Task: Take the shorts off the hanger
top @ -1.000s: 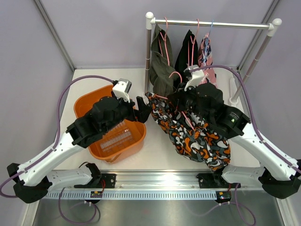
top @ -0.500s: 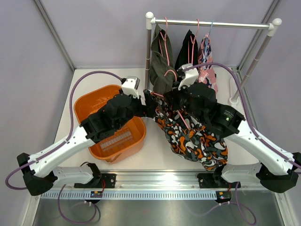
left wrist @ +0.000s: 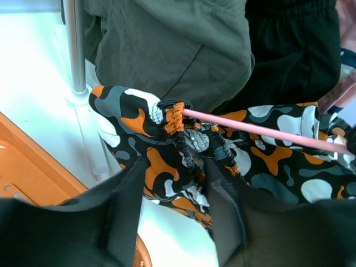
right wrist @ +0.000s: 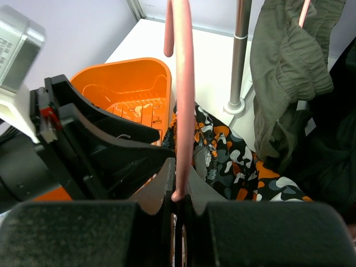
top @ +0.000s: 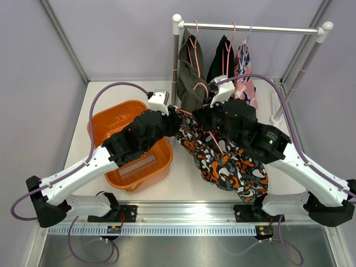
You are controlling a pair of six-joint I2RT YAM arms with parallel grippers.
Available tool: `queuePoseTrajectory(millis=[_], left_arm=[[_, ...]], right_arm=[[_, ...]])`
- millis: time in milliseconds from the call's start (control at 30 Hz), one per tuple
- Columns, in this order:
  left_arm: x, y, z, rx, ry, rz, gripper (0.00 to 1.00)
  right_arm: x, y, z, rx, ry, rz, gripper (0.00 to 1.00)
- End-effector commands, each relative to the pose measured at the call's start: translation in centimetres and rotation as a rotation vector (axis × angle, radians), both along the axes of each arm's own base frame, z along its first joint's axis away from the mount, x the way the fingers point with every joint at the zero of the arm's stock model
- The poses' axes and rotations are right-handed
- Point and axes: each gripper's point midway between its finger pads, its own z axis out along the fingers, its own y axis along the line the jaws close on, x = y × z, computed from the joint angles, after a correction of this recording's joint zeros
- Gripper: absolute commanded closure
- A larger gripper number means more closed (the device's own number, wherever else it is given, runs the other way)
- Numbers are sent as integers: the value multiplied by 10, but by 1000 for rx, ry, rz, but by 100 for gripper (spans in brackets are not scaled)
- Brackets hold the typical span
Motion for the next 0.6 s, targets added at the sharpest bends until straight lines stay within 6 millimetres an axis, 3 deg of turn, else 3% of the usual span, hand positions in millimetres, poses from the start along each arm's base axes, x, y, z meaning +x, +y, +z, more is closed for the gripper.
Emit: queuePoseTrajectory(millis=[0,67,233,367,567], left_arm=[[11,-1,31,-61,-69,53,63],[12,-2,31,-61,-70,52,71],[16,-3,32,-47,-74,62,79],[26,11,33,0,-92,139,100],[59,50,25,63,-50,278,100]], right_arm=[[-4,-6,34,72,-62,-17,100],[-6,-6,34,71,-64,-13,100],[-8,-7,32,67,-61,-10,100],[-17,-10,34,69,-56,4,100],[-37,-22,43,97,-63,36,100]])
